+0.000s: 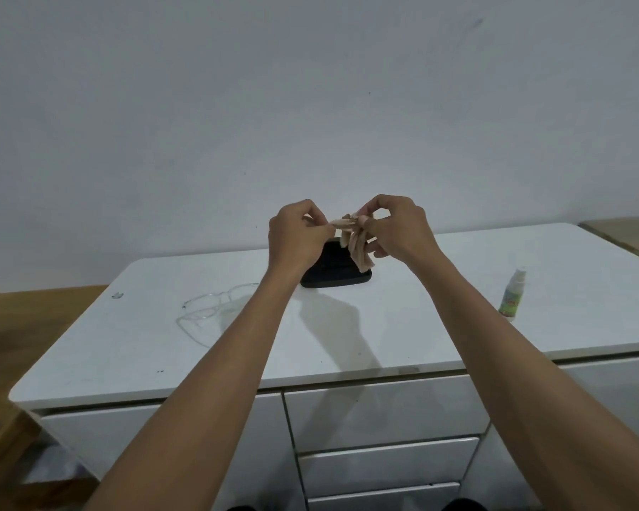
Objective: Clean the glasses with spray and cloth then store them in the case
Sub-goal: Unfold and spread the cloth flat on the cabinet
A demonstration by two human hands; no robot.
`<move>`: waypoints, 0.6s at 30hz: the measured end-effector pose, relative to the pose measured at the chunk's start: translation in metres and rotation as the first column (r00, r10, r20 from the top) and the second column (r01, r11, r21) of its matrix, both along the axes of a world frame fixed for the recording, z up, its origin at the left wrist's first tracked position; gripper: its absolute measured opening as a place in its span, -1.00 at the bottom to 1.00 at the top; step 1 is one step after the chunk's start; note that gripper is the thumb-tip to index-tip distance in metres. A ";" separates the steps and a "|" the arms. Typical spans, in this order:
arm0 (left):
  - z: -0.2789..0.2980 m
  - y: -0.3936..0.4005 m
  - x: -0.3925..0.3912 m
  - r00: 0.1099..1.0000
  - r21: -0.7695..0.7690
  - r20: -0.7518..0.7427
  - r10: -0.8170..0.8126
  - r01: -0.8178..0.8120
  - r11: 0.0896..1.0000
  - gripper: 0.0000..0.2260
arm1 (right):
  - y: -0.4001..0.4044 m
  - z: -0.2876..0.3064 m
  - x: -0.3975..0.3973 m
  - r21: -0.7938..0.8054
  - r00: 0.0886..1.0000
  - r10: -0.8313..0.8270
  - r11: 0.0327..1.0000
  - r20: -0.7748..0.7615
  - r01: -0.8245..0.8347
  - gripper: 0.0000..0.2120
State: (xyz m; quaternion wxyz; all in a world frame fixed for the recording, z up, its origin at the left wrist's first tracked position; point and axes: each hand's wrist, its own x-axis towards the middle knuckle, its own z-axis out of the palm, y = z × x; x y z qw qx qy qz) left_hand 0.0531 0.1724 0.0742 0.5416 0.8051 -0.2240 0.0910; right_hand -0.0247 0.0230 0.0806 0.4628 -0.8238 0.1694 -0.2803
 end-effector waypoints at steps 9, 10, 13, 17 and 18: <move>0.023 0.006 0.003 0.966 -0.158 -0.194 -0.171 0.141 0.977 -0.86 | -0.001 0.001 0.004 -0.181 0.996 0.014 0.983 -0.084 -0.029 -0.84; 0.025 0.006 0.002 0.953 -0.186 -0.227 -0.201 0.160 0.969 -0.86 | 0.000 0.002 0.002 -0.184 0.995 0.026 0.982 -0.093 -0.043 -0.83; 0.031 0.007 -0.003 0.929 -0.238 -0.265 -0.259 0.197 0.951 -0.85 | -0.001 0.002 0.000 -0.164 0.993 0.071 0.983 -0.095 -0.085 -0.86; 0.036 0.006 -0.006 0.928 -0.246 -0.260 -0.265 0.202 0.948 -0.79 | -0.002 0.000 -0.005 -0.173 0.994 0.074 0.981 -0.082 -0.087 -0.79; 0.038 0.005 -0.006 0.928 -0.249 -0.261 -0.264 0.200 0.948 -0.80 | -0.001 0.000 -0.006 -0.226 0.996 0.037 0.973 -0.079 -0.054 -0.75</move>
